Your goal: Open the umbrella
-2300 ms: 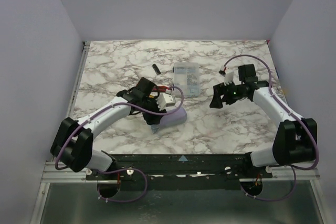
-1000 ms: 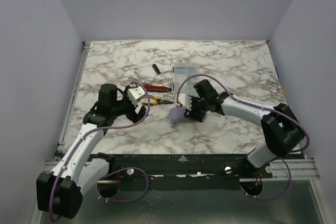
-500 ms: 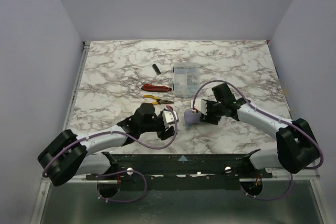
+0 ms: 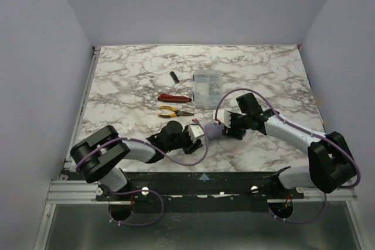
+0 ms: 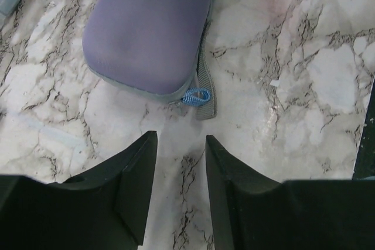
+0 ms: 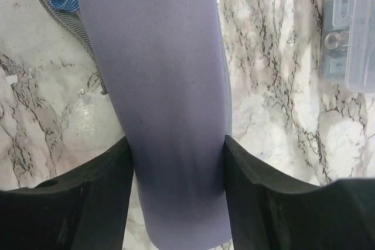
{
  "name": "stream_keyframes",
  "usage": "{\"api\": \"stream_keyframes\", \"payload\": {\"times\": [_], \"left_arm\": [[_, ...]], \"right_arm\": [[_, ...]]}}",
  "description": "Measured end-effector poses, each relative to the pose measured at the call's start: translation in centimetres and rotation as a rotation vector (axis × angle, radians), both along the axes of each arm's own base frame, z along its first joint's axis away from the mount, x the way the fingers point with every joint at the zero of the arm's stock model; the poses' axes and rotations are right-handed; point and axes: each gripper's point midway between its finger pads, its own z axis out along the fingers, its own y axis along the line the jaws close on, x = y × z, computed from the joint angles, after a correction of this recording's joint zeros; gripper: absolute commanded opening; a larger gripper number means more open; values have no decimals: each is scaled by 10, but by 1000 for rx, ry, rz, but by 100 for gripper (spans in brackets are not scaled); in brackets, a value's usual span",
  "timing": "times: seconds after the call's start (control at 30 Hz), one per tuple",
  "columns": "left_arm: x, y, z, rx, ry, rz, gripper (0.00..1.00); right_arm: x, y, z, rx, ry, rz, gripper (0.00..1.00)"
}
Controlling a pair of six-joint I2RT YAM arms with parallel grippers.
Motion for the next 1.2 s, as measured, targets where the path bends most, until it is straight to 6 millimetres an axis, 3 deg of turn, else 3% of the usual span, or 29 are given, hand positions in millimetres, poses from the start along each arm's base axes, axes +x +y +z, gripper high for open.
{"api": "stream_keyframes", "payload": {"times": [0.17, 0.6, 0.67, 0.77, 0.8, 1.2], "left_arm": [[5, -10, 2, -30, -16, 9, 29], [13, -22, -10, -39, 16, 60, 29], [16, -23, -11, -39, 24, 75, 25], [18, -22, -12, -40, 26, 92, 2], [18, -22, -12, -40, 27, 95, 0], [26, -11, -13, -15, -9, 106, 0]], "right_arm": [[-1, 0, 0, 5, 7, -6, 51], [-2, 1, 0, 10, 18, -21, 50], [-2, 1, 0, 10, 18, -21, 50], [-2, 1, 0, 10, 19, -21, 50], [-2, 1, 0, 10, 19, -20, 49], [-6, 3, -1, -2, -32, 120, 45]]}}
